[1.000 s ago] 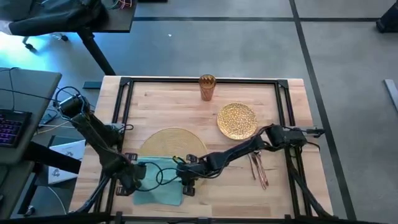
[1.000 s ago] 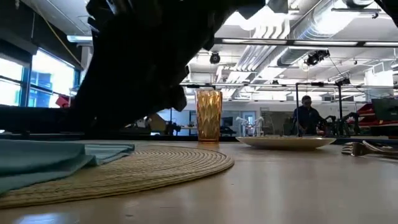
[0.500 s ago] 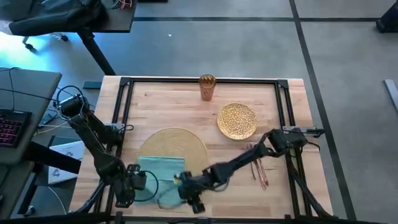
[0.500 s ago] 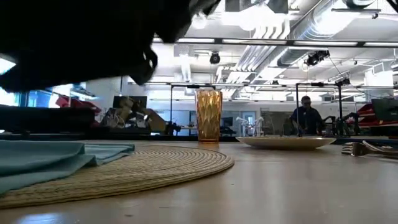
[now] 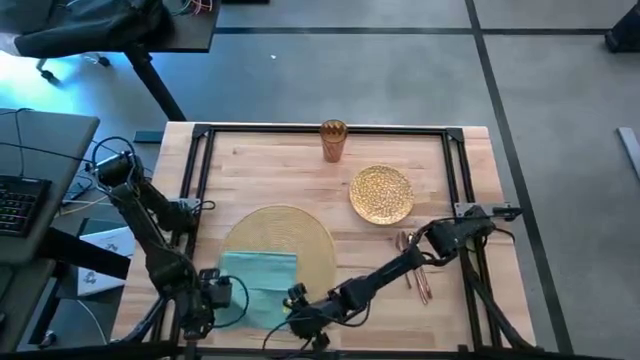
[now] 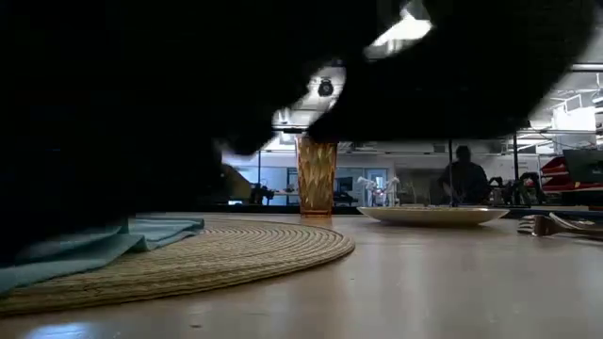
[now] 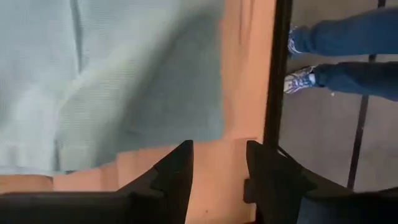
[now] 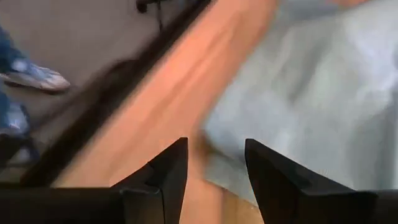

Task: Set table place
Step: Fold the blue table napkin

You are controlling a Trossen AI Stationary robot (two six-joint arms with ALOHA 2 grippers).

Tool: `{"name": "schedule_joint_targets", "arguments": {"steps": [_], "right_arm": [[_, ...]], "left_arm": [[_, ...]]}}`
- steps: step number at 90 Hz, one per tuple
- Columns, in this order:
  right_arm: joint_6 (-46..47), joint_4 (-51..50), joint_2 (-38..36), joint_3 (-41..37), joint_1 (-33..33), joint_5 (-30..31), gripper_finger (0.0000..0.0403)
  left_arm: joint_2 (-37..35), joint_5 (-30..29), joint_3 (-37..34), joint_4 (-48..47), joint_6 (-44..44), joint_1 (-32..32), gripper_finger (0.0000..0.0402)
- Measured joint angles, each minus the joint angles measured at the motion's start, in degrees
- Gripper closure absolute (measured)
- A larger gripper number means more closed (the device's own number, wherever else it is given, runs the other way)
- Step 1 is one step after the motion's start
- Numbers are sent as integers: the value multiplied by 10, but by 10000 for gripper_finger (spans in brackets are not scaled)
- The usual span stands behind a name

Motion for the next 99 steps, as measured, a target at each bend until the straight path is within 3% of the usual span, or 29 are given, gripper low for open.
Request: {"name": "schedule_joint_targets", "arguments": {"steps": [25, 49, 59, 68, 84, 99], "right_arm": [[-72, 30, 3, 0, -7, -44, 301], [-82, 42, 20, 0, -5, -26, 309], [-82, 39, 21, 5, -4, -18, 342], [-81, 9, 21, 39, -4, -24, 390], [-43, -82, 21, 144, -10, -21, 401], [80, -191, 19, 226, -49, -33, 402]], "left_arm": [[0, 0, 9, 3, -27, -11, 269], [0, -4, 9, 3, -45, -17, 269], [0, -4, 9, 3, -54, -17, 269], [0, -2, 9, 3, -56, -21, 269], [0, 4, 9, 6, -73, -40, 269], [2, -77, 9, 5, -96, -78, 269]]}}
